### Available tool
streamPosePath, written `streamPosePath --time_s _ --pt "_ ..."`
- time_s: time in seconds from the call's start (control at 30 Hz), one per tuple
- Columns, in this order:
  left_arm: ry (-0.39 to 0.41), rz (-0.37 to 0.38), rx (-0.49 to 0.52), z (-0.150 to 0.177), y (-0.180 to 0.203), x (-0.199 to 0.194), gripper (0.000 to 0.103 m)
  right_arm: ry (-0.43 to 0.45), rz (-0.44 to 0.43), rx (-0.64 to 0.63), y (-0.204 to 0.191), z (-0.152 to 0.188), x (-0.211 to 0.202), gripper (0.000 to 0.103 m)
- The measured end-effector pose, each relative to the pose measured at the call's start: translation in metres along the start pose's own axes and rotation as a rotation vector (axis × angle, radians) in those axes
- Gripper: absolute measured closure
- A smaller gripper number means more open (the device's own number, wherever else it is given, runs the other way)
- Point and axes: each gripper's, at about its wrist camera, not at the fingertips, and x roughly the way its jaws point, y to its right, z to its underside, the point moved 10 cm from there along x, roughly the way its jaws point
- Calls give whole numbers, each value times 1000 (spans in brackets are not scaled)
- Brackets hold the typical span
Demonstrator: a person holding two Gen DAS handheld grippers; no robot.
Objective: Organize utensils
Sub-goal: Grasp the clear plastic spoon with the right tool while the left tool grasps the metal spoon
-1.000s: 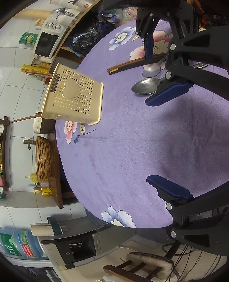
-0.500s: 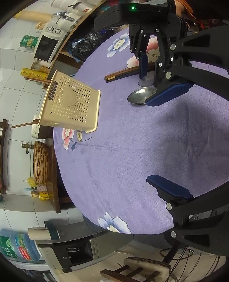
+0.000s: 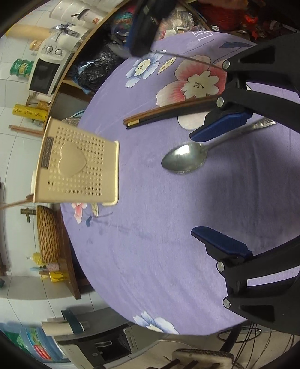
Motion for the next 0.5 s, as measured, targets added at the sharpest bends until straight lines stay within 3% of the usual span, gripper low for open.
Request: streamPosePath --time_s 0.17,0.23,0.37,0.5 --pt "-41 -30 4 1 22 22 29 78 111 38 20 -5 -32 66" --pt "-61 -69 -11 2 23 32 36 99 123 64 27 -3 -41 66" --pt "-75 -77 -109 -1 21 39 39 109 141 94 31 4 -45 66" --pt "-73 -96 -117 -4 26 39 48 111 151 109 33 11 -45 66"
